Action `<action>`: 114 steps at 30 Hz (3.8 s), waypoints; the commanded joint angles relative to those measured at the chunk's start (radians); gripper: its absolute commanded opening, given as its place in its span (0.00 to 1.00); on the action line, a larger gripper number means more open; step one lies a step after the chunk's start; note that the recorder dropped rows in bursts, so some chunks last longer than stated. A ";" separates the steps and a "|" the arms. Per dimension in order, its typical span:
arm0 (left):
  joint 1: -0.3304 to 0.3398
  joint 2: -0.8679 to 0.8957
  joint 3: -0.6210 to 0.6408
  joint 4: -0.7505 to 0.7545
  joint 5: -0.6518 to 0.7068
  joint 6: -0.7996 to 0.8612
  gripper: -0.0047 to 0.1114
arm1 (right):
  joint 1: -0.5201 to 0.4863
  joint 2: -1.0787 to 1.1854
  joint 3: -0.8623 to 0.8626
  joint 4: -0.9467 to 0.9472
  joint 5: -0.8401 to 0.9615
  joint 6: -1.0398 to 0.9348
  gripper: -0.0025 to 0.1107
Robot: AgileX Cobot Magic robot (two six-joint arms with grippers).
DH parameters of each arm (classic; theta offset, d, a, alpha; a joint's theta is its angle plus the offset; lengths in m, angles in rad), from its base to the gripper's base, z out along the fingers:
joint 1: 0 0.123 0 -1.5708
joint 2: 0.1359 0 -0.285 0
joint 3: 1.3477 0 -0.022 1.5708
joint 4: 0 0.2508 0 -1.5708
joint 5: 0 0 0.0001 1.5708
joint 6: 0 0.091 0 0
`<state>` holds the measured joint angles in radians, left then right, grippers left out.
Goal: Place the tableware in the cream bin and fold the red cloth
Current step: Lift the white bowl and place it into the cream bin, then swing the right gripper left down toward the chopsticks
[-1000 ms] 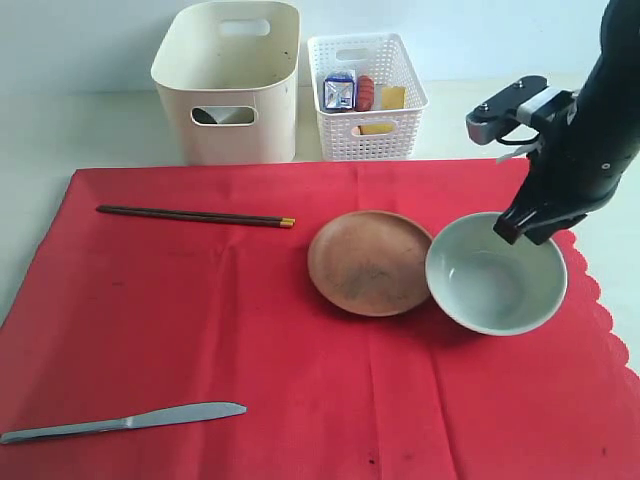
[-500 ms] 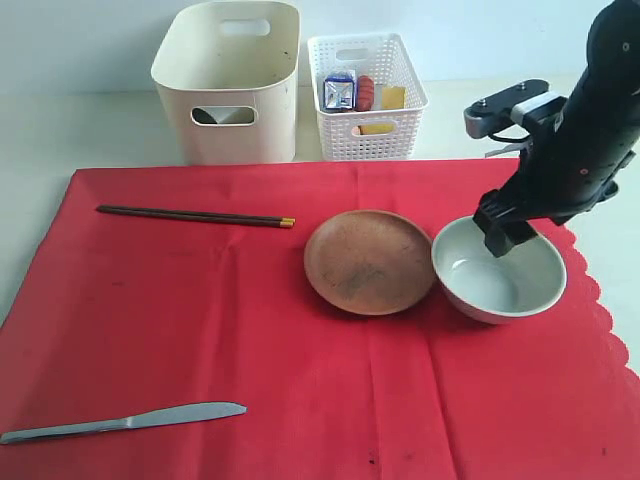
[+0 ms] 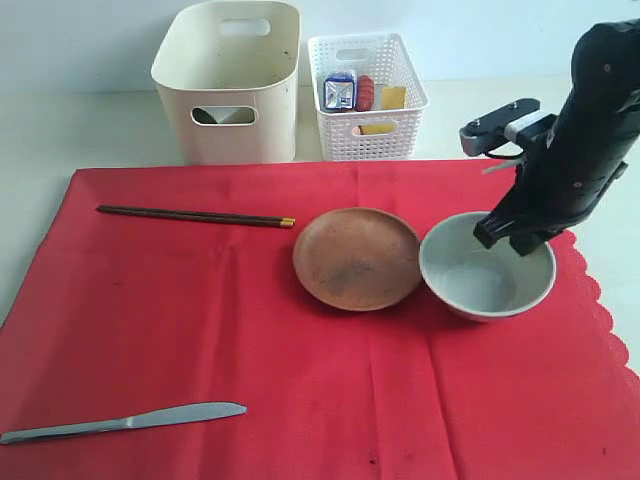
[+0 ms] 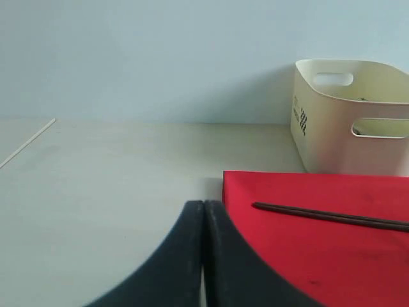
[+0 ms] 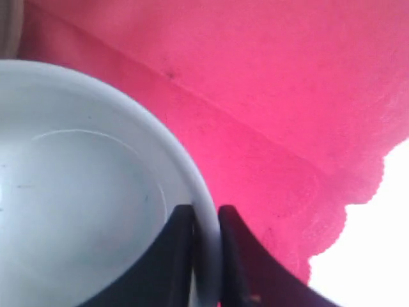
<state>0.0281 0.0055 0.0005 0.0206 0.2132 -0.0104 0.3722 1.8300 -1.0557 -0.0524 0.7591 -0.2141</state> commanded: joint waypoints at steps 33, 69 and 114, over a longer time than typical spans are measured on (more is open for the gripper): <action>0.002 -0.006 0.000 -0.002 -0.002 0.002 0.04 | 0.048 0.080 -0.401 1.518 -0.254 -0.998 0.02; 0.002 -0.006 0.000 -0.002 -0.002 0.002 0.04 | 0.210 0.523 -0.871 1.506 -0.498 -0.877 0.53; 0.002 -0.006 0.000 -0.002 -0.002 0.005 0.04 | 0.512 0.330 -0.877 0.379 0.160 -0.359 0.08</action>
<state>0.0281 0.0055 0.0005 0.0206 0.2132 -0.0082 0.8598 2.1562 -1.9405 0.3888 0.9038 -0.5800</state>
